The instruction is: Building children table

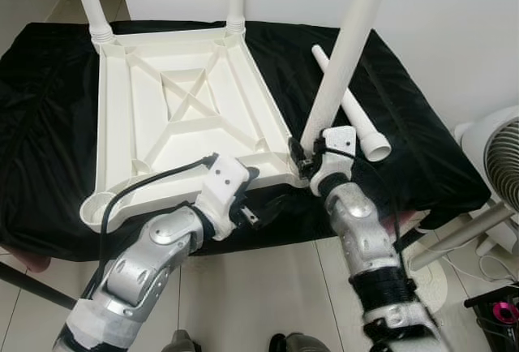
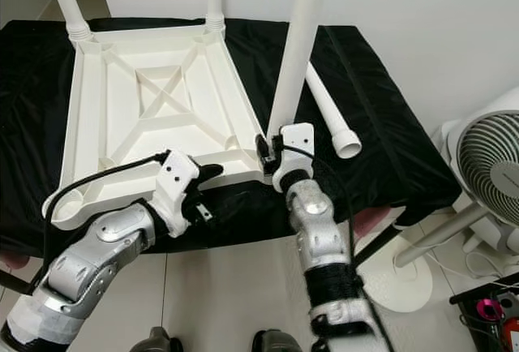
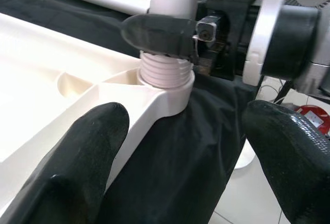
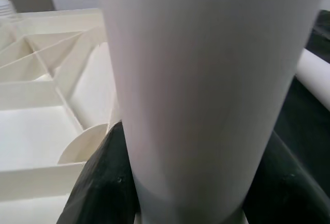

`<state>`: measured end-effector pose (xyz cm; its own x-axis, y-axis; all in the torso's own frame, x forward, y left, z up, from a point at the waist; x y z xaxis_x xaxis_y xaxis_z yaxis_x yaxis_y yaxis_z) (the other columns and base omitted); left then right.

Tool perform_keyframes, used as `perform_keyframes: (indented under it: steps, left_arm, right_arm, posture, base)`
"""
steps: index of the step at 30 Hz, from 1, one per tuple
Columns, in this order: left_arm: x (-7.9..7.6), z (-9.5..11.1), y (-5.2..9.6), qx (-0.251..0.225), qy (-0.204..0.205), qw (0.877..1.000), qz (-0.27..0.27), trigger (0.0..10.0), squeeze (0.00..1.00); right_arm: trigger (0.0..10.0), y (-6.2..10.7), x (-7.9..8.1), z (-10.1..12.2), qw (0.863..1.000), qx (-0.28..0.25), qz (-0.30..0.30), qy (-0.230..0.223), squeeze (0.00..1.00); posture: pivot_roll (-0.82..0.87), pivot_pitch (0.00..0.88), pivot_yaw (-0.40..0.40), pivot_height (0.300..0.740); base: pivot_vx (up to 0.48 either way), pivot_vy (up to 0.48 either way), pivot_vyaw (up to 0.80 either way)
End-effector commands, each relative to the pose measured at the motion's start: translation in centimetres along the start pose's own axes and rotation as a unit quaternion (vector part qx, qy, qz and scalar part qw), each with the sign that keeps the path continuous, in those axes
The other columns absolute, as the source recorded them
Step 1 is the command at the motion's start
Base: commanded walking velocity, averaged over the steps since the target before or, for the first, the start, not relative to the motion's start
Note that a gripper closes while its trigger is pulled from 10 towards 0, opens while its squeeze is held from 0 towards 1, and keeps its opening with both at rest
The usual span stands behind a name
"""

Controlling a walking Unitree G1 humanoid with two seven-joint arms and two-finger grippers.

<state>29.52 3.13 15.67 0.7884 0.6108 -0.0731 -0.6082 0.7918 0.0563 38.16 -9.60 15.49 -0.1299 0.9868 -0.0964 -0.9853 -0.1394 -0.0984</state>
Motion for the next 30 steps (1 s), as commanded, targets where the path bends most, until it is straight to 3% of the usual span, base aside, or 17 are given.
perform_keyframes:
  steps: [1, 5, 10, 11, 12, 17, 24, 25, 26, 30]
  left_arm:
    - [0.0, -0.2, 0.1, 0.003, -0.005, 1.000, -0.009, 10.0, 0.00]
    - [1.0, 0.1, 0.5, 0.003, -0.011, 1.000, 0.004, 10.0, 0.00]
    - [1.4, 0.1, 0.7, 0.005, -0.016, 1.000, 0.008, 10.0, 0.00]
    - [1.7, 0.2, 0.8, 0.005, -0.018, 1.000, 0.011, 10.0, 0.00]
    - [1.9, 0.3, 0.8, 0.004, -0.019, 1.000, 0.014, 10.0, 0.00]
    - [1.9, 0.4, 0.7, 0.001, -0.016, 1.000, 0.014, 10.0, 0.00]
    - [0.9, 0.2, 0.5, 0.002, -0.012, 1.000, -0.001, 10.0, 0.00]
    - [0.6, 0.1, 0.4, 0.002, -0.011, 1.000, -0.005, 10.0, 0.00]
    - [0.5, 0.1, 0.3, 0.002, -0.010, 1.000, -0.007, 10.0, 0.00]
    - [0.3, 0.1, 0.1, 0.000, -0.010, 1.000, -0.008, 10.0, 0.00]
  right_arm:
    - [10.0, 0.7, -0.1, -1.4, 0.999, 0.031, -0.027, -0.021, 0.00]
    - [10.0, 1.4, 2.1, -0.3, 0.999, 0.016, 0.000, -0.036, 0.00]
    - [10.0, 1.5, 2.0, -0.2, 0.999, 0.012, 0.003, -0.038, 0.00]
    - [10.0, 1.5, 1.7, -0.2, 0.999, 0.014, -0.001, -0.038, 0.43]
    - [10.0, 1.4, 1.3, 0.0, 0.999, 0.008, 0.003, -0.042, 1.00]
    - [10.0, 1.5, 0.7, 0.7, 0.999, -0.009, 0.012, -0.042, 1.00]
    - [10.0, 1.8, -0.4, 1.6, 0.996, -0.029, 0.081, -0.023, 1.00]
    - [10.0, 1.8, -0.7, 1.7, 0.995, -0.031, 0.098, -0.016, 0.25]
    - [10.0, 1.8, -0.5, 1.6, 0.990, -0.033, 0.134, -0.005, 0.00]
    - [10.0, 2.0, 0.1, 1.2, 0.976, -0.038, 0.212, 0.021, 0.00]
  posture:
    - [-0.02, 0.087, -0.054, 0.740]
    - [-0.02, 0.087, -0.047, 0.740]
    - [-0.02, 0.082, -0.050, 0.740]
    - [-0.02, 0.080, -0.051, 0.740]
    - [-0.02, 0.074, -0.047, 0.740]
    - [-0.02, 0.070, -0.044, 0.740]
    - [-0.02, 0.071, -0.042, 0.740]
    - [-0.02, 0.076, -0.041, 0.740]
    - [-0.03, 0.080, -0.037, 0.740]
    - [-0.03, 0.081, -0.036, 0.740]
  base:
    - [0.000, 0.000, 0.00]
    - [0.000, 0.000, 0.00]
    - [0.000, 0.000, 0.00]
    - [0.000, 0.000, 0.00]
    - [0.000, 0.000, 0.00]
    - [0.000, 0.000, 0.00]
    - [0.000, 0.000, 0.00]
    - [0.000, 0.000, 0.00]
    - [0.000, 0.000, 0.00]
    - [0.000, 0.000, 0.00]
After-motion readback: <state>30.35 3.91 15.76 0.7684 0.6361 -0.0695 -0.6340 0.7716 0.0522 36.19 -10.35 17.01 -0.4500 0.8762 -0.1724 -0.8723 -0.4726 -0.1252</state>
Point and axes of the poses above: a point about 5 cm out from each wrist's last joint towards the gripper, its own y axis pointing back from the gripper into the wrist, its own z axis along the axis of the wrist's last joint, x = y × z, the point moved 6 cm from there along -y, pointing out of the wrist towards the gripper, and after that the axes turned 8 degrees about y, right-handed, at the moved point
